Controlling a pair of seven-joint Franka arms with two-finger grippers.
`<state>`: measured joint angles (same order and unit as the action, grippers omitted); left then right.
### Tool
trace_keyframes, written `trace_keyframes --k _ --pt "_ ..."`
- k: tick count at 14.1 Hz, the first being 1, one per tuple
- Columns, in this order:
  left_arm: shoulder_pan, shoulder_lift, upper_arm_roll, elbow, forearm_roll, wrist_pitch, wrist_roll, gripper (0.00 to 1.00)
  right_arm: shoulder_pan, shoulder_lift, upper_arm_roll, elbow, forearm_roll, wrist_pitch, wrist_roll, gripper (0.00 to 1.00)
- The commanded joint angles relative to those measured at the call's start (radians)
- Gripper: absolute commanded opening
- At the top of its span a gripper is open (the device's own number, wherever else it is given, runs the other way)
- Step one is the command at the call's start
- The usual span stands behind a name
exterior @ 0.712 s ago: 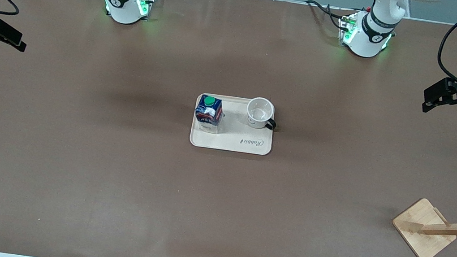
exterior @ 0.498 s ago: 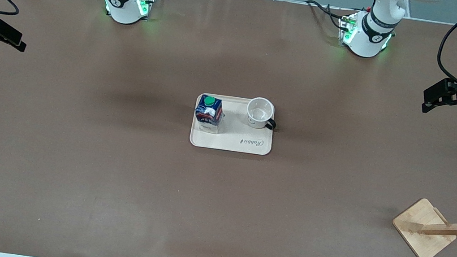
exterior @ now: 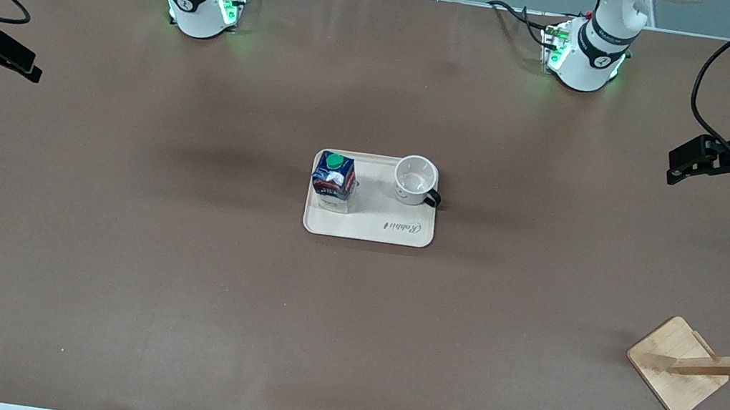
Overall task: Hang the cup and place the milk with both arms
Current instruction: 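Move the left gripper from rest toward the white mug on the tray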
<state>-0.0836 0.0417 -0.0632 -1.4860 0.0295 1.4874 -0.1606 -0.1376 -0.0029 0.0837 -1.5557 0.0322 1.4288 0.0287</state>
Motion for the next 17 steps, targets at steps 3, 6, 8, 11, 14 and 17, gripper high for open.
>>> trace_keyframes --k 3,6,8,11,14,17 --pt "-0.008 0.013 -0.04 -0.011 0.015 -0.013 -0.129 1.0 -0.017 -0.002 0.011 0.008 0.008 -0.014 -0.012 1.0" --pt "-0.015 0.032 -0.072 -0.019 0.015 -0.013 -0.181 1.0 -0.019 0.001 0.011 0.009 0.008 -0.014 -0.013 1.0" --pt "-0.015 0.033 -0.105 -0.039 0.015 -0.009 -0.264 1.0 -0.023 0.001 0.01 0.011 0.008 -0.011 -0.013 1.0" --pt "-0.015 0.035 -0.15 -0.094 0.009 -0.001 -0.365 1.0 -0.023 0.001 0.01 0.011 0.008 -0.007 -0.015 1.0" --pt "-0.013 0.033 -0.217 -0.16 0.009 0.046 -0.529 1.0 -0.02 0.001 0.01 0.011 0.008 -0.007 -0.015 1.0" --pt "-0.012 0.033 -0.274 -0.242 0.009 0.137 -0.652 1.0 -0.02 0.001 0.01 0.011 0.008 -0.01 -0.013 1.0"
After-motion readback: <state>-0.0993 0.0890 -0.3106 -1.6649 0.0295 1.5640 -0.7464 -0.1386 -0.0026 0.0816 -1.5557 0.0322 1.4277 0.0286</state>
